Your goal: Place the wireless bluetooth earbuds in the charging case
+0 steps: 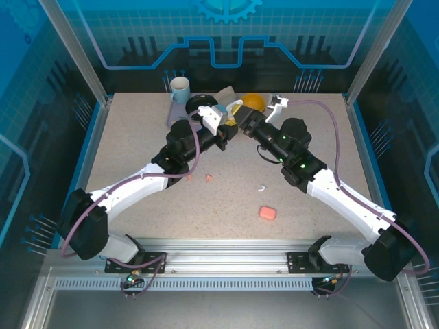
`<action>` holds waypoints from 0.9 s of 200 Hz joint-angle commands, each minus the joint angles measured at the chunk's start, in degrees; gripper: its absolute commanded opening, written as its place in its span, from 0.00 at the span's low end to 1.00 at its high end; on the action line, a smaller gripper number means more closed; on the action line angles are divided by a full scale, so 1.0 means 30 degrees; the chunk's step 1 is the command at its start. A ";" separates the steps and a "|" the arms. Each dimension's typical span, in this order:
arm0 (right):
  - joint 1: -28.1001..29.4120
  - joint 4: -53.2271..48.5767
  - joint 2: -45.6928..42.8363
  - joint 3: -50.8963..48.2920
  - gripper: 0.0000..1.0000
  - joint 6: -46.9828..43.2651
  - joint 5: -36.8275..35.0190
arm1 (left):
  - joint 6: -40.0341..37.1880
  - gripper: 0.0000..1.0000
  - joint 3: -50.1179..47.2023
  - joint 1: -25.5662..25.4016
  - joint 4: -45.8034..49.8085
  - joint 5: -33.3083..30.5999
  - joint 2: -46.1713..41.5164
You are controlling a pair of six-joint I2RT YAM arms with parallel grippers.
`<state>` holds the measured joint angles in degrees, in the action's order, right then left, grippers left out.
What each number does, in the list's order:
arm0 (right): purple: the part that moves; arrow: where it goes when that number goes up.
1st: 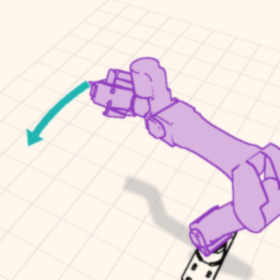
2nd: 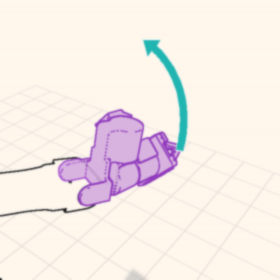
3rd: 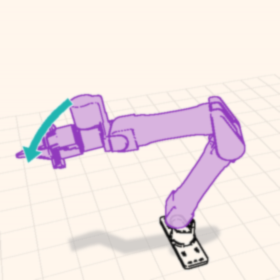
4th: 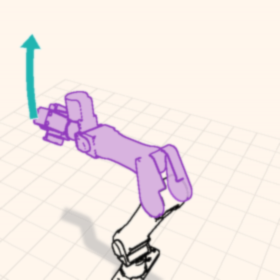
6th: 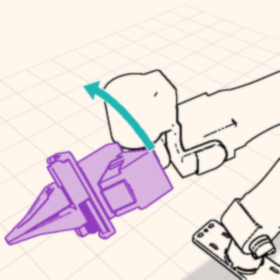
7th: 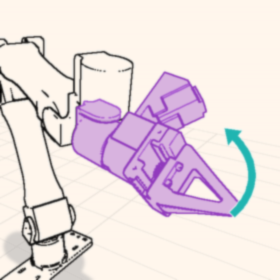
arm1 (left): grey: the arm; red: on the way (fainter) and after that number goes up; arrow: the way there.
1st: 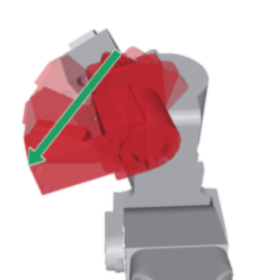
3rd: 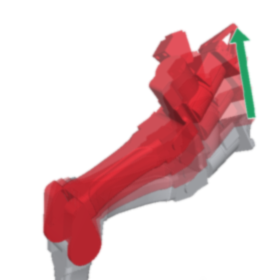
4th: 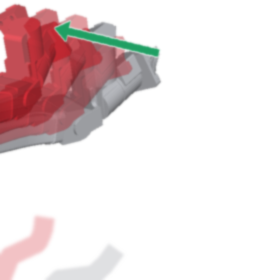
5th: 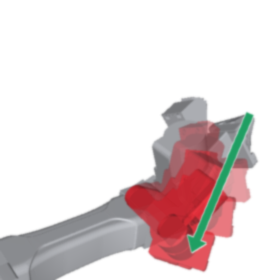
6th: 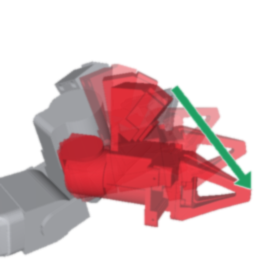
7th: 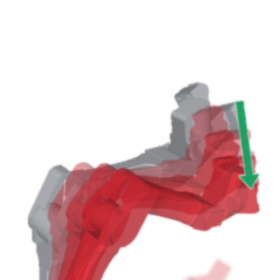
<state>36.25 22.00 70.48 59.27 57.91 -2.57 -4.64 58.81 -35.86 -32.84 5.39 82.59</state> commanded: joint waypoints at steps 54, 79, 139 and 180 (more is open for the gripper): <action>0.0593 0.1334 -0.0094 -0.0224 0.30 -0.0878 -0.1119 | -0.0008 0.00 0.0818 -0.0133 -0.0750 -0.0186 0.0003; 0.0661 0.1210 0.0133 -0.0101 0.30 -0.1111 -0.1247 | 0.0023 0.00 0.0842 -0.0138 -0.0743 -0.0155 0.0006; 0.0654 0.1022 0.0759 0.0103 0.30 -0.1295 -0.1371 | 0.0112 0.00 0.0876 -0.0163 -0.0795 -0.0006 -0.0100; 0.0659 0.1076 0.1108 0.0182 0.30 -0.1200 -0.1488 | 0.0092 0.00 0.0880 -0.0203 -0.0816 0.0082 -0.0195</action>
<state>37.47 24.40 72.27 58.85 55.05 -5.43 -4.49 58.92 -35.83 -32.38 4.40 82.59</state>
